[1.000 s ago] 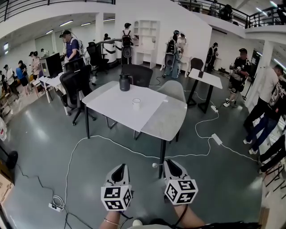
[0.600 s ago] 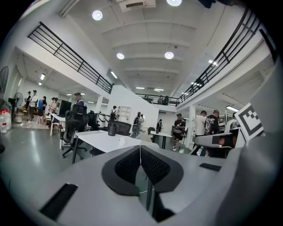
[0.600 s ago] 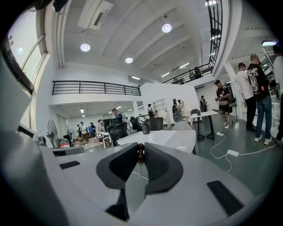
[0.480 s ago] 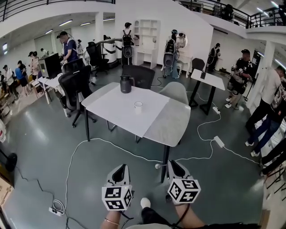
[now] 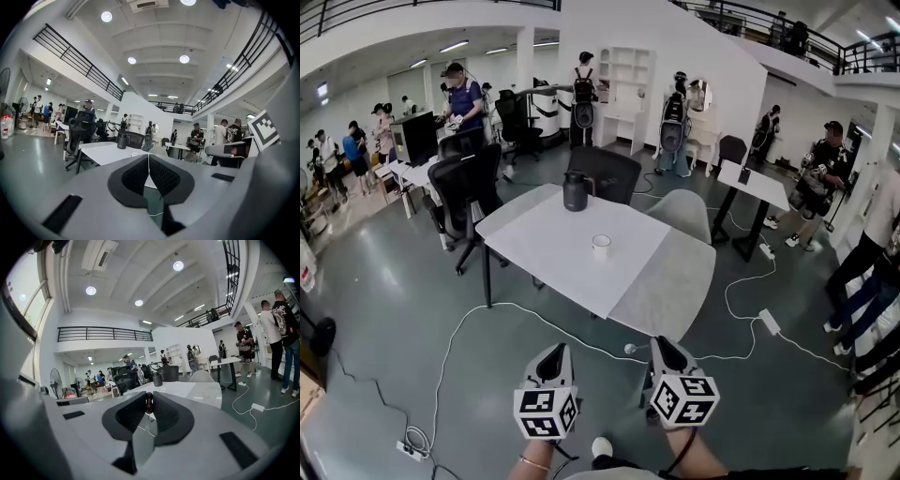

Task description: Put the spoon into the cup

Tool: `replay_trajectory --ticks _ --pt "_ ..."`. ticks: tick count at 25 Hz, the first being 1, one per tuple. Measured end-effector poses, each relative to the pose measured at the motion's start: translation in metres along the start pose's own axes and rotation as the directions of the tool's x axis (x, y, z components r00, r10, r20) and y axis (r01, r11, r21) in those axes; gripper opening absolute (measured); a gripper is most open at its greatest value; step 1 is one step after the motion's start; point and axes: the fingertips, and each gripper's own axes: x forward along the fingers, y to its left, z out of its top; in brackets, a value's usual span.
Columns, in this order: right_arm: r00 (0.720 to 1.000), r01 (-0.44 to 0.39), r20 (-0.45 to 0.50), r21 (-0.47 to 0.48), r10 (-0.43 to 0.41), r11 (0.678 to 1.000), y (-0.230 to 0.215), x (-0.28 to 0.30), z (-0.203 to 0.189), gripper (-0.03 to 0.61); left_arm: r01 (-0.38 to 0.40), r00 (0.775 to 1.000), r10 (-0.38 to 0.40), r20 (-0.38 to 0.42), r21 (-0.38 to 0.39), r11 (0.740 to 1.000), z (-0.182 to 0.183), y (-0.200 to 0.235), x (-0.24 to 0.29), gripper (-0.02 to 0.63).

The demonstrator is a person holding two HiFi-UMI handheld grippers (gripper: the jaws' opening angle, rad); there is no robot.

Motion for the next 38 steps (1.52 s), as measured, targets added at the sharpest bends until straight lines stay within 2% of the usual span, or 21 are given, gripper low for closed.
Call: replay_trajectory --ticks 15,23,31,38 --pt "0.999 -0.035 0.013 0.014 0.035 0.999 -0.05 0.108 0.042 0.064 -0.028 1.0 0.028 0.007 0.023 0.999 0.03 0.012 0.12 0.021" --pt "0.998 -0.05 -0.025 0.027 0.051 0.998 -0.067 0.151 0.039 0.064 -0.07 0.997 0.069 -0.023 -0.005 0.998 0.018 0.032 0.159 0.021" --pt "0.999 -0.029 -0.042 0.047 0.031 0.998 -0.079 0.186 0.032 0.064 -0.057 0.998 0.056 -0.033 -0.01 0.998 0.017 0.047 0.2 0.023" --pt "0.999 -0.003 -0.038 0.062 0.006 0.998 -0.087 0.237 0.046 0.064 -0.026 0.999 0.026 -0.032 0.003 1.0 0.031 0.068 0.253 0.022"
